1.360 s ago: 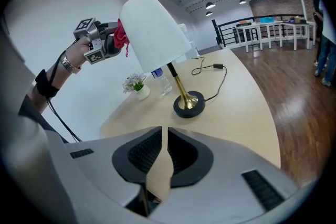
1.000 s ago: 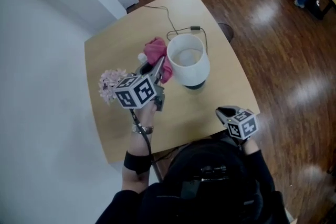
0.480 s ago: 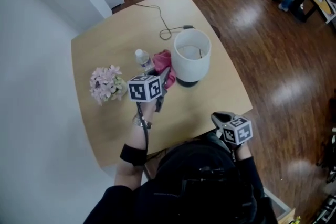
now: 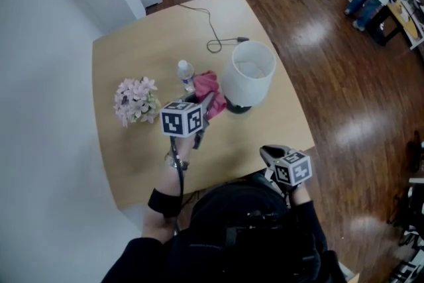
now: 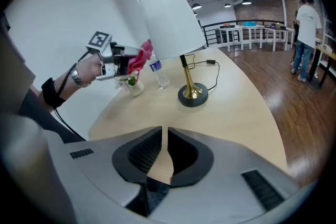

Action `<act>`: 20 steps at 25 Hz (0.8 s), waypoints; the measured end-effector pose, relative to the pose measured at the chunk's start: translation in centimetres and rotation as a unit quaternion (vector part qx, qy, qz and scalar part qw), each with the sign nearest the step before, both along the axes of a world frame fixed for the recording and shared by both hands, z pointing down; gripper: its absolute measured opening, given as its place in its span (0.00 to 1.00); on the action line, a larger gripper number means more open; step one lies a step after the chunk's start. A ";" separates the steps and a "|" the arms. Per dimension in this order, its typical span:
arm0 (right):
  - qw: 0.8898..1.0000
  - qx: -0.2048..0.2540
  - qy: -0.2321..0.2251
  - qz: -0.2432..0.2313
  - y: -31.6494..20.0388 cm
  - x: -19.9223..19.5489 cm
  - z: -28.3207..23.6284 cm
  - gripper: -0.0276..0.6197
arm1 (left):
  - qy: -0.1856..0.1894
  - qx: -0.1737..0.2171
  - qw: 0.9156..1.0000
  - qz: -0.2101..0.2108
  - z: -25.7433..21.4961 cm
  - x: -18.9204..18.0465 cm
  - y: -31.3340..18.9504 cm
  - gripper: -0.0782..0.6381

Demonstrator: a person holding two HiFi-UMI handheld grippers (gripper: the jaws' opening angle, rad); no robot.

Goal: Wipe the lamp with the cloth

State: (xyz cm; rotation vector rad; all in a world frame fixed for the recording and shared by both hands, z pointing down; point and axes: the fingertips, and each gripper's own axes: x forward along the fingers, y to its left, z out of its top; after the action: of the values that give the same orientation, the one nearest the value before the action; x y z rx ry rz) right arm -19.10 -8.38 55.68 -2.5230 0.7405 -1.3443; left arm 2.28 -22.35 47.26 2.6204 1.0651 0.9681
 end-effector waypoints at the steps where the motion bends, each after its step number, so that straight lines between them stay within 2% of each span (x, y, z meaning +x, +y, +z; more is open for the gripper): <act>1: 1.000 0.000 0.001 -0.004 -0.1 0.2 0.0 0.10 | 0.018 -0.026 0.999 -0.003 -2.7 -0.4 0.2 0.27; 4: 1.000 0.004 0.004 -0.017 -0.4 0.6 -0.2 0.10 | 0.071 -0.079 0.994 0.008 -10.5 -1.9 1.9 0.27; 7: 1.000 0.012 0.007 -0.027 -0.5 0.8 -0.5 0.10 | 0.098 -0.093 0.991 0.016 -14.4 -2.3 4.1 0.27; 14: 0.999 0.029 0.004 -0.028 0.5 0.4 0.6 0.10 | 0.062 -0.099 0.993 -0.018 -10.8 -1.7 5.6 0.27; 20: 0.999 0.038 -0.003 -0.021 1.9 0.1 1.4 0.10 | 0.035 -0.052 0.997 -0.043 -6.4 -1.5 4.8 0.27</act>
State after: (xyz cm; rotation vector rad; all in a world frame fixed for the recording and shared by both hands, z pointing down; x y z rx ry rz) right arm -18.96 -6.43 57.08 -2.4574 0.8313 -1.3104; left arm 0.81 -17.52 40.86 2.6098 0.9811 0.7861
